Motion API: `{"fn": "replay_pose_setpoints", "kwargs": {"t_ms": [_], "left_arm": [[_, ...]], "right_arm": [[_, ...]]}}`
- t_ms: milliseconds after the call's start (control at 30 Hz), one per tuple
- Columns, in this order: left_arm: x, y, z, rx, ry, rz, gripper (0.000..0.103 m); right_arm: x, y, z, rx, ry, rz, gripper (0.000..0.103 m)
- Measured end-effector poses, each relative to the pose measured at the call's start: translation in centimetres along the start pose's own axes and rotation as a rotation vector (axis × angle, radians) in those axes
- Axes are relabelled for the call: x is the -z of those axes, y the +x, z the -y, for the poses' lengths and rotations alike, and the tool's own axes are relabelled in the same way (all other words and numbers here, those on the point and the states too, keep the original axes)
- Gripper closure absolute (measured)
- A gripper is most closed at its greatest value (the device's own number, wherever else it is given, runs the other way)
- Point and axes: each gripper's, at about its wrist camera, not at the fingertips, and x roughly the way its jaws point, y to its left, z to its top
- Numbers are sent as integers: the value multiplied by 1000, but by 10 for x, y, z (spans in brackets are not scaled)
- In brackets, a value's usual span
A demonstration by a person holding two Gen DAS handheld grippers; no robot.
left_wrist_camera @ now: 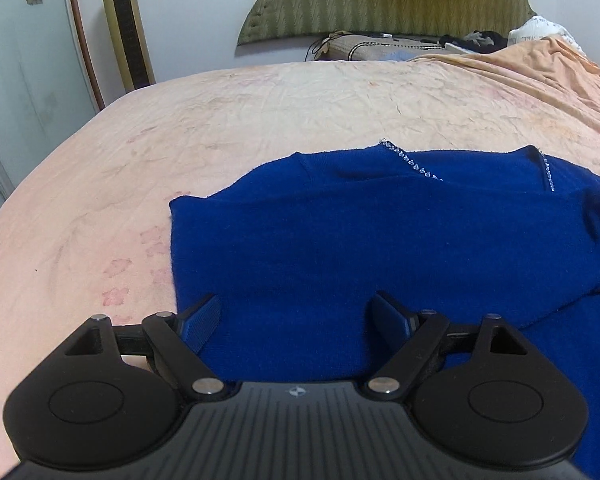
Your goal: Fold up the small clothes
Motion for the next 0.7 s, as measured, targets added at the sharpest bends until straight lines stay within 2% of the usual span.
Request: {"fn": "replay_pose_setpoints", "kwargs": {"t_ms": [67,200,300,367,500,600,633,667,700], "left_arm": [[1,1,-2,4,-9,3,16],[3,-1,-5,12,-20,11,15],[6,-2,-5,8,-16,23,14],[6,-2,-5,7,-14,24,14],[3,-5,-6,2,-25,18,14],[1,-6,-4,-8,-17,17,14],[-1,-8,-3,-13,-13,20,14],[-2,-9,-3,-17,-11,25,14],[-4,-11,-3,-23,-10,35,14]], "right_arm": [[-3,-2,13,-4,21,5,18],[-12,2,13,-182,-34,-54,17],[-15,13,13,-188,-23,-79,17],[-19,28,15,-222,0,-106,18],[-24,48,12,-296,24,-151,33],[-29,68,3,-292,-9,-178,48],[-30,73,2,-284,-17,-183,62],[-31,77,-1,-274,-30,-186,69],[-31,78,-3,-263,-51,-188,86]]}}
